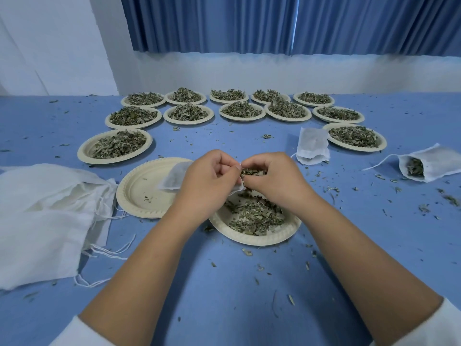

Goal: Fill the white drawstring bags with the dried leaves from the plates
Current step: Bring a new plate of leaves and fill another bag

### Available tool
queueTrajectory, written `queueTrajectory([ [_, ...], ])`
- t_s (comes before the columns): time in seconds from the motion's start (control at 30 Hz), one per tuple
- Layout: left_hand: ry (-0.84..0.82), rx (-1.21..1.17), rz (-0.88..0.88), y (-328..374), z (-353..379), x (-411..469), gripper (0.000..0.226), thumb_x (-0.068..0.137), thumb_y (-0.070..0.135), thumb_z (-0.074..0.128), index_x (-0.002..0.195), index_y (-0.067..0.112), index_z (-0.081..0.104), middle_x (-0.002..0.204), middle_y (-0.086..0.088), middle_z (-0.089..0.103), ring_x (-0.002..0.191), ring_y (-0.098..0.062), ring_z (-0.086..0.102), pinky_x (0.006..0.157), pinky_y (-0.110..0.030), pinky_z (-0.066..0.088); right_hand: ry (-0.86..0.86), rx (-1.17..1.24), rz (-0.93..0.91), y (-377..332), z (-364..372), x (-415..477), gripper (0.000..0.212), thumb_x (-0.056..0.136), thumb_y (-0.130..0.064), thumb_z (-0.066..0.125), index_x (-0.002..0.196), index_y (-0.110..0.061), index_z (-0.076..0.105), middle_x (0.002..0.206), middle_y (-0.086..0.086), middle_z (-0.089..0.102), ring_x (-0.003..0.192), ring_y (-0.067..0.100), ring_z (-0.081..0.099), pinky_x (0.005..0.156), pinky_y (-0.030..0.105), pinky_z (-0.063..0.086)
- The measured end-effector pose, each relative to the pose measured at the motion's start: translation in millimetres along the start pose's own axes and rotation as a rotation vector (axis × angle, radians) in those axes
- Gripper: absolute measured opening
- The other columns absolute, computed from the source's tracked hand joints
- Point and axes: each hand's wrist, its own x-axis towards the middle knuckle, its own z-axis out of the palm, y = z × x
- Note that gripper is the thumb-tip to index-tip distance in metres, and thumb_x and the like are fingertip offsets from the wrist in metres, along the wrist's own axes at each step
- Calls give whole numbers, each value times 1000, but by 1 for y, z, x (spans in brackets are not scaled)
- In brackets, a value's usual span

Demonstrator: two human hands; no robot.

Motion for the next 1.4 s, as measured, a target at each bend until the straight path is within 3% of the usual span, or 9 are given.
queueTrajectory([
  [0.13,29,44,16,-2,0,1,8,92,16,62,85,19,64,63,8,68,63,-4,65,70,-24,53,-89,115,70,1,-3,2,17,83,-11,72,98,-19,75,95,-8,74,93,2,66,82,16,48],
  [0.23,74,54,9,-2,-1,3,9,92,17,61,85,21,64,64,9,69,64,-4,65,66,-23,52,-186,335,216,0,-5,3,13,87,-19,69,86,-28,78,93,-8,76,96,9,69,90,28,51],
  [0.4,89,66,4,-3,-1,2,8,93,20,62,85,21,64,62,12,68,61,1,64,53,-8,42,-220,562,341,3,-5,8,33,85,2,50,90,-18,76,91,3,73,84,18,60,77,29,47],
  [0.53,92,94,10,-3,0,2,9,92,20,62,84,22,63,63,11,69,67,-6,68,58,-12,47,-260,523,333,5,-4,8,39,86,8,47,103,-18,71,95,19,62,87,26,49,86,37,44],
  [0.67,82,108,25,-3,0,1,9,92,20,62,84,22,63,65,9,69,64,-2,66,60,-13,48,-202,364,259,2,-5,5,25,91,-3,58,98,-25,69,76,12,64,73,21,54,81,35,50],
  [0.8,98,91,20,-3,0,2,10,92,20,62,82,22,63,63,7,68,65,-6,65,67,-23,51,-101,294,201,-3,-3,0,12,86,-10,72,92,-19,66,86,15,74,71,22,60,79,47,56],
  [1.03,21,101,21,0,1,-1,7,92,15,62,84,15,63,67,2,70,63,-6,65,68,-28,52,-9,160,86,-2,3,-1,15,80,-3,72,78,-18,74,64,-11,67,60,3,58,61,18,48],
  [1.17,-23,127,40,0,2,-2,8,93,16,61,85,16,62,65,3,69,62,-7,62,65,-27,49,-9,155,97,-1,5,-2,12,79,-3,71,74,-14,75,61,-5,68,59,7,58,64,24,49],
  [1.4,89,2,-8,1,-2,1,10,94,15,59,85,18,62,65,5,67,64,-10,60,66,-28,48,-174,780,354,-4,-8,5,17,92,-2,61,87,-7,76,100,15,74,91,17,73,77,21,57],
])
